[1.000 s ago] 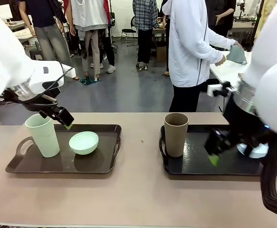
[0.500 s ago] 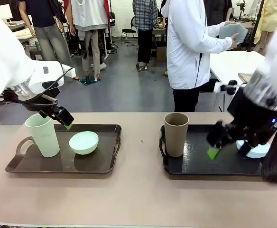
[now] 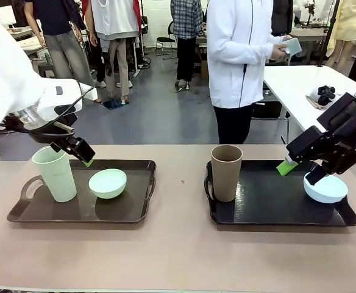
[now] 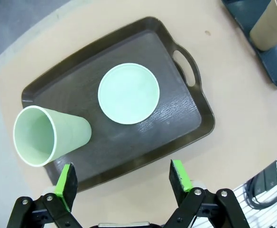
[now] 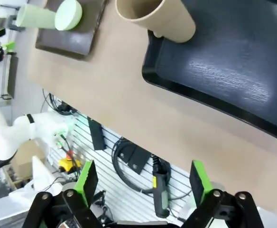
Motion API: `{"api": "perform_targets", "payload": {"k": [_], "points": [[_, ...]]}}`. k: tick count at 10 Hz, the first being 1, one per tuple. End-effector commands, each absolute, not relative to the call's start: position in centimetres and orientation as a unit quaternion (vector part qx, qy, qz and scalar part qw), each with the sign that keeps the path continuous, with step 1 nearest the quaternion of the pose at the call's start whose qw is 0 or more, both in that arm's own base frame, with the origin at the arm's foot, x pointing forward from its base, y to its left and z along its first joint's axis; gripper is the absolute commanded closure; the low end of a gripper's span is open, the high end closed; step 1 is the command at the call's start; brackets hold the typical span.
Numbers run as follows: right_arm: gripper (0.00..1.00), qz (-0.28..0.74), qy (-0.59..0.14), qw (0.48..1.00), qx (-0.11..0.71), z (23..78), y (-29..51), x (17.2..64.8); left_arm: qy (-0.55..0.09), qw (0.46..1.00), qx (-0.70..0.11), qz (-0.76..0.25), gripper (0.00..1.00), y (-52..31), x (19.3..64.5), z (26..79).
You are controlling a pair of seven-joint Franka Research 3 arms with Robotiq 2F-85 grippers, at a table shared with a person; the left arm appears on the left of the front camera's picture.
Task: Set up a tray with a mat and arrange the tableware.
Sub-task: Pick up the Picnic Bowl and Reusable plastic cup from the Handle tray in front of the human's position and hold them in the air.
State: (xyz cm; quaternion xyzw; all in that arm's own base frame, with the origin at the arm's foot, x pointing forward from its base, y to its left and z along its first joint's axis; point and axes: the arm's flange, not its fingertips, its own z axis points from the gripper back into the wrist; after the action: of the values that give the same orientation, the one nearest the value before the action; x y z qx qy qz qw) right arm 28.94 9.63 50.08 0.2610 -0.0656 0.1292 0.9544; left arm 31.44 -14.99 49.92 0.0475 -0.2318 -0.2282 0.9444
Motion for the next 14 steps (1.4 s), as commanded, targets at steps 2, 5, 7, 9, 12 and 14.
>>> {"api": "perform_targets", "payload": {"k": [2,5,7,9,12,14], "points": [[0.00,0.174,-0.066,0.799,0.572,51.3,2.5,29.9,-0.242,0.926,-0.161,-0.239,0.00,-13.1,31.1,52.0],[0.00,0.172,-0.098,0.656,0.728,49.6,-6.0,27.4,-0.204,0.872,-0.412,-0.167,0.00,-7.7,30.6,52.9],[0.00,0.170,-0.105,0.613,0.765,47.2,-7.2,26.6,-0.116,0.844,-0.521,-0.044,0.00,-3.8,31.7,49.1],[0.00,0.176,-0.143,0.648,0.727,49.8,-8.3,25.5,-0.189,0.861,-0.449,-0.145,0.00,-5.3,31.8,52.7],[0.00,0.175,-0.096,0.674,0.711,47.7,-6.5,27.5,-0.075,0.812,-0.575,-0.064,0.00,-3.8,34.2,49.3],[0.00,0.162,-0.056,0.745,0.645,46.0,-5.1,28.6,-0.086,0.724,-0.684,0.013,0.00,-2.0,34.2,45.7]]}}
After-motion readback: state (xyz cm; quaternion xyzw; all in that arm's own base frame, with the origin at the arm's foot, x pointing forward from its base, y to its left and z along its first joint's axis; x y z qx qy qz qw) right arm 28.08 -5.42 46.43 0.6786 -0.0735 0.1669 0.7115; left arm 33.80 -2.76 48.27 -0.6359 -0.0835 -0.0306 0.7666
